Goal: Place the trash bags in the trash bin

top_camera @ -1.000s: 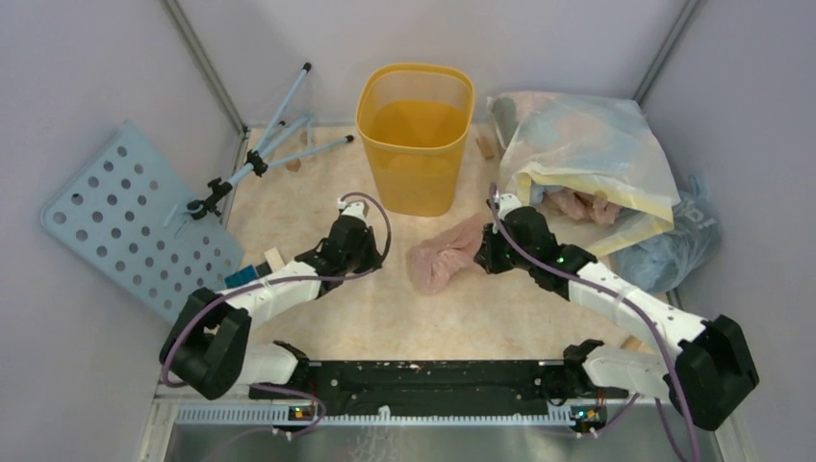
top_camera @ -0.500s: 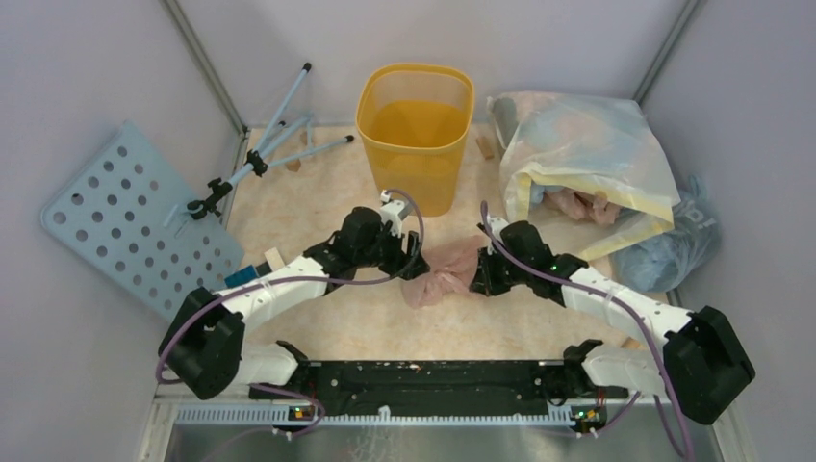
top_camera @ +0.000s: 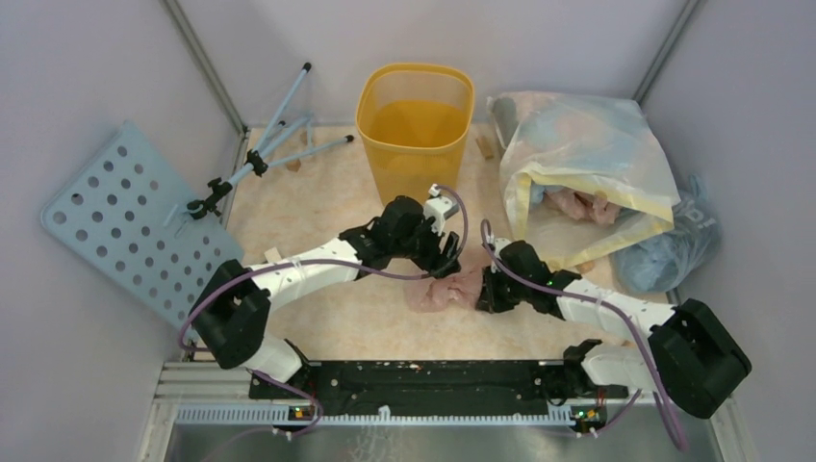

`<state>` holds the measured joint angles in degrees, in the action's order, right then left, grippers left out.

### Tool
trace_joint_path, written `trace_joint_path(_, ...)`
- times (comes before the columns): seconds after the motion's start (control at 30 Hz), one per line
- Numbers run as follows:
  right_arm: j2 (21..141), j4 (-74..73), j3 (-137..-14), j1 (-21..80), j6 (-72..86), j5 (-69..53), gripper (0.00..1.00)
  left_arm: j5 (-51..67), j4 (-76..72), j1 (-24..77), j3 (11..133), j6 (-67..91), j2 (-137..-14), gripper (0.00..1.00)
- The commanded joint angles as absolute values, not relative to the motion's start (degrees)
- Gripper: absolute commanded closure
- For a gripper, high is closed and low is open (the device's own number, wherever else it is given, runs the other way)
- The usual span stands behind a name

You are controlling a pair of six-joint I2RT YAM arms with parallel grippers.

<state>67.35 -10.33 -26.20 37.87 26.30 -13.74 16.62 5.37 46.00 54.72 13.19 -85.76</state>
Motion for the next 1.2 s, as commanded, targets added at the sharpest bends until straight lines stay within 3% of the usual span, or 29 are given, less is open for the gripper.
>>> trace_joint_path(0.0,63.74,-5.39,-24.19,38.4,28.25,-11.33,0.96,19.53,4.04,46.38,57.29,7.78,-87.1,0.22)
trace_joint_path(0.13,60.99,-6.11,-23.64,38.41,28.19,-10.13,0.96,25.73,-0.37,46.76,54.44,4.14,-87.29,0.17)
trace_joint_path(0.5,57.77,-5.96,-22.45,38.41,28.25,-9.71,1.0,18.67,0.5,46.82,55.3,0.69,-91.51,0.16)
trace_joint_path(0.63,57.89,-5.45,-22.18,38.41,28.23,-10.02,1.0,14.63,1.48,46.71,57.02,3.54,-93.94,0.28)
trace_joint_path(1.0,62.05,-5.37,-22.22,38.41,28.92,-6.3,1.0,11.03,-2.63,46.5,56.16,6.3,-92.46,0.41)
trace_joint_path(1.1,62.59,-5.39,-22.37,38.43,29.12,-5.86,1.0,8.64,-1.85,46.43,56.16,6.16,-92.32,0.67)
trace_joint_path(1.17,63.11,-5.68,-22.42,38.41,29.54,-4.86,1.0,6.24,-0.82,46.38,56.24,6.6,-91.97,0.79)
